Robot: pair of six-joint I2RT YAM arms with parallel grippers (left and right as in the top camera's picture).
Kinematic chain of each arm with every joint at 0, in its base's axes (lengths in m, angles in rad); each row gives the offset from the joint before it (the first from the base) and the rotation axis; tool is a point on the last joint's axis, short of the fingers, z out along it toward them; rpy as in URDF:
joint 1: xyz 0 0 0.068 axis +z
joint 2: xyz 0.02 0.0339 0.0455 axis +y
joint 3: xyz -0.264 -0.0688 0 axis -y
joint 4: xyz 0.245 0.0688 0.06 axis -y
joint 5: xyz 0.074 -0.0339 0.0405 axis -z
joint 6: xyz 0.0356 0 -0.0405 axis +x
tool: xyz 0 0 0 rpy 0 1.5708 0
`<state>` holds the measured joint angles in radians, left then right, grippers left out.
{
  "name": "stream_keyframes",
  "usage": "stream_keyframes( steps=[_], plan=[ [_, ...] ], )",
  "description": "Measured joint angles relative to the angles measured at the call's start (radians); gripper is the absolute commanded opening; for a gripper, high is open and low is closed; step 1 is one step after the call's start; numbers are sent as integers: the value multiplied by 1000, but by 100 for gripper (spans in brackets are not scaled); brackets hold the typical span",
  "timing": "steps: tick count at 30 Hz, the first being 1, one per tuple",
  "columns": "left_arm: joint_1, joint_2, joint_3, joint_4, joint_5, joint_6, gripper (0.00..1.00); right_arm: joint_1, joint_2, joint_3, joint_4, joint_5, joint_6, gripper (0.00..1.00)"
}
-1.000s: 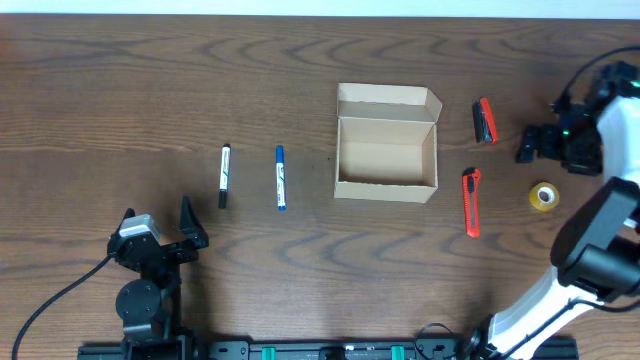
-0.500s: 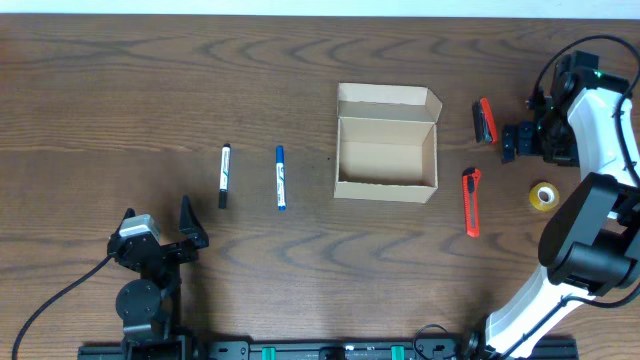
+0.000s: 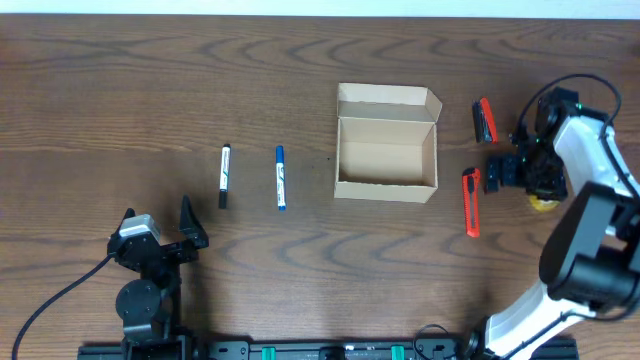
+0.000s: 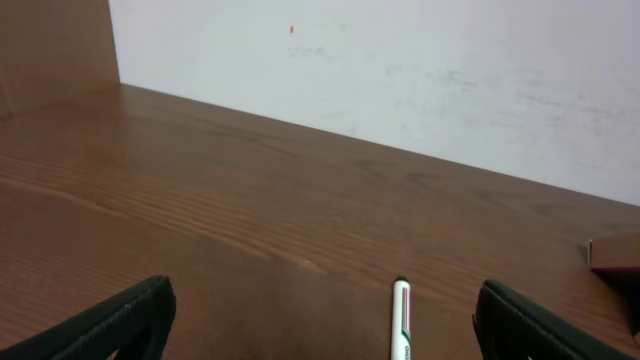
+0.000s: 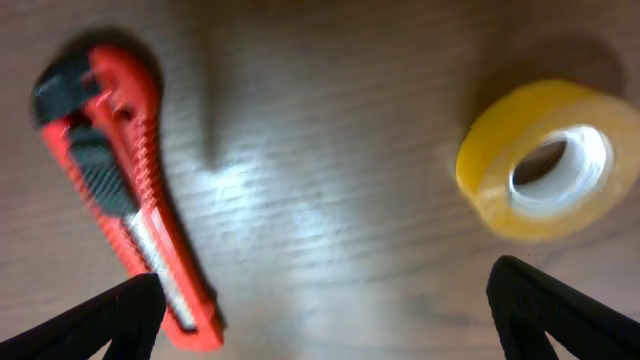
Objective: Pack container
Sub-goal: 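Move the right gripper over the yellow tape roll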
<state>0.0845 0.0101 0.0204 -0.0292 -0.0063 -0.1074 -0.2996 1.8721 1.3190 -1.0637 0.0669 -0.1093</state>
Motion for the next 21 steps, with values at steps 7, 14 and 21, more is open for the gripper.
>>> stream_keyframes(
  steps=[7, 14, 21],
  plan=[
    [0, 0, 0, 0, 0, 0, 95, -24, -158, -3, 23, -9, -25, 99],
    [0, 0, 0, 0, 0, 0, 95, -132, -158, -4, 30, -62, -81, 99],
    [0, 0, 0, 0, 0, 0, 95, -171, -158, -4, 34, -120, -123, 99]
  ],
)
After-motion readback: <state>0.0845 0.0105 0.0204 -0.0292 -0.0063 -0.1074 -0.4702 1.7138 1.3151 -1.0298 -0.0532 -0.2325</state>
